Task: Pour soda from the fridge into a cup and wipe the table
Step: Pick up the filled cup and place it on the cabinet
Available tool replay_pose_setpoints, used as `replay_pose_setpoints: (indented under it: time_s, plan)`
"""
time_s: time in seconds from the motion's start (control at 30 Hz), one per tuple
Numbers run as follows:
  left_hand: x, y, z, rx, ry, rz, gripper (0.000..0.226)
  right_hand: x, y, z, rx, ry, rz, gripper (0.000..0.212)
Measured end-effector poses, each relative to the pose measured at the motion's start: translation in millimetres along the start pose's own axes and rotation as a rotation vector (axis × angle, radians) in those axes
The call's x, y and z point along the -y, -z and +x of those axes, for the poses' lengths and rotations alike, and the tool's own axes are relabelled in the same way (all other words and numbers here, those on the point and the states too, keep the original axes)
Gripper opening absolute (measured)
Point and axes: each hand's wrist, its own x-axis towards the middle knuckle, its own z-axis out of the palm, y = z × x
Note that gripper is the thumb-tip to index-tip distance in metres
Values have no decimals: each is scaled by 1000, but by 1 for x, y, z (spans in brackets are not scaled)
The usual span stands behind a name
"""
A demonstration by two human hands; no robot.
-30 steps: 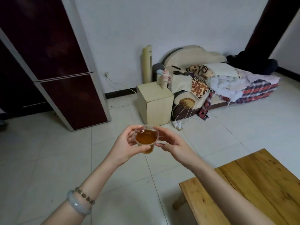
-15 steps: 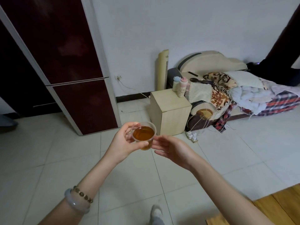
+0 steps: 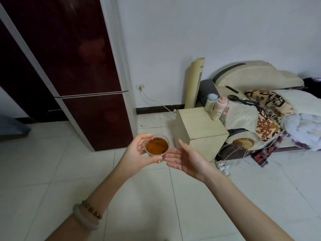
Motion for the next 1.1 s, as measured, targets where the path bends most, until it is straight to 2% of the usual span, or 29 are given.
replay_pose_setpoints:
  time_s: [0.27, 0.47, 0.83, 1.1]
  plan:
    - [15, 25, 104, 12, 26, 69, 75, 58, 11, 91, 16, -30, -6, 53]
    - [31, 58, 198, 100, -17, 67, 76, 102, 13, 172, -19, -20, 17, 54]
    - [52, 123, 395, 311, -112, 168, 70, 191, 0, 311, -189, 53, 192, 56]
    - [65, 109, 501, 462, -100, 126, 69, 235, 24, 356, -319, 112, 230, 53]
